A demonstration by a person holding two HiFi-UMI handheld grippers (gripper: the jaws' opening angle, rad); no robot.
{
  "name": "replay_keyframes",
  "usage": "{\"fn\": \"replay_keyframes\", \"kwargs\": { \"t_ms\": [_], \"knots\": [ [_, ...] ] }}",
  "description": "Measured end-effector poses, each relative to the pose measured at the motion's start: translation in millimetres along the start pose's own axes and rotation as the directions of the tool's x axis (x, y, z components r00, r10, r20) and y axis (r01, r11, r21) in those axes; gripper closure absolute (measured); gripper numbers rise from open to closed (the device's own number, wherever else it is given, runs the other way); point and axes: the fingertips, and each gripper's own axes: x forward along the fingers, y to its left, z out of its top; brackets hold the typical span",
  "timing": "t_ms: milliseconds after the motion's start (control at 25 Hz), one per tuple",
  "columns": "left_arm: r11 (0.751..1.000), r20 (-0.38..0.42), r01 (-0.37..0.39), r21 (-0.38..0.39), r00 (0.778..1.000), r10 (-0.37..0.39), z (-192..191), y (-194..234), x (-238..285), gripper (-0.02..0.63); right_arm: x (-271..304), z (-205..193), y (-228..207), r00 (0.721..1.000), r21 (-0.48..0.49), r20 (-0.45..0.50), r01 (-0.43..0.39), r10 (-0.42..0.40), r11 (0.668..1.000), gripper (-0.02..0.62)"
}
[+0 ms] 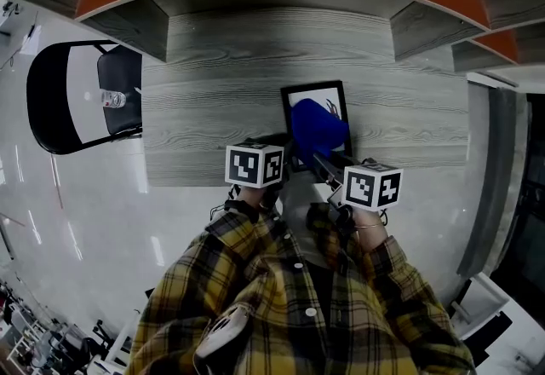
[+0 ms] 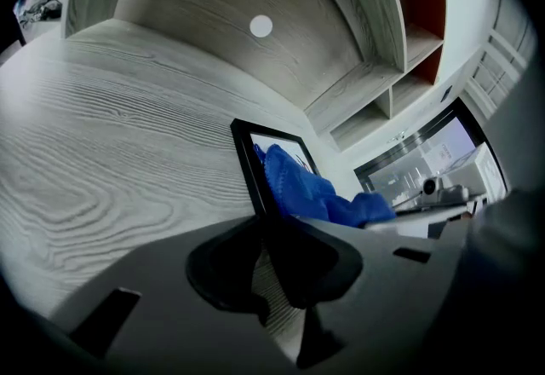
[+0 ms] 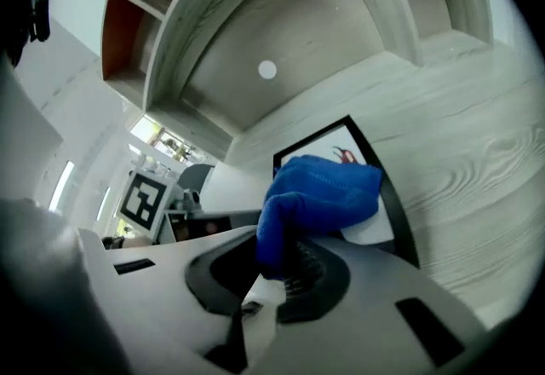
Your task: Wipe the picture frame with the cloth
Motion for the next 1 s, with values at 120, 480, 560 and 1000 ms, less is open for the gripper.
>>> {"fn": "replay_keyframes", "kwargs": {
  "t_ms": [120, 480, 560, 1000],
  "knots": [
    [1.0, -0.003, 0.003, 0.01, 1.0, -0.002, 0.7, 0.1, 0.2, 0.526, 17.3, -28.8, 2.5, 0.996, -0.024, -0.087, 0.002, -0.004, 1.0, 0.554],
    [1.0, -0.006, 0.01, 0.016, 1.0, -0.01, 0.9, 0.9, 0.3, 0.526, 16.7, -37.8, -23.5, 0.985, -0.168, -0.112, 0.114, -0.134, 0.979, 0.554],
    [1.0, -0.007, 0.013, 0.018, 1.0, -0.013, 1.1, 0.9, 0.4, 0.526, 9.3, -33.7, -34.3, 0.984, -0.152, -0.092, 0.14, -0.155, 0.978, 0.554],
    [1.0, -0.006, 0.012, 0.015, 1.0, -0.012, 1.5, 0.8, 0.6, 0.526, -48.4, 2.4, -112.3, 0.943, -0.089, 0.03, 0.334, -0.333, 0.938, 0.554]
  ]
}}
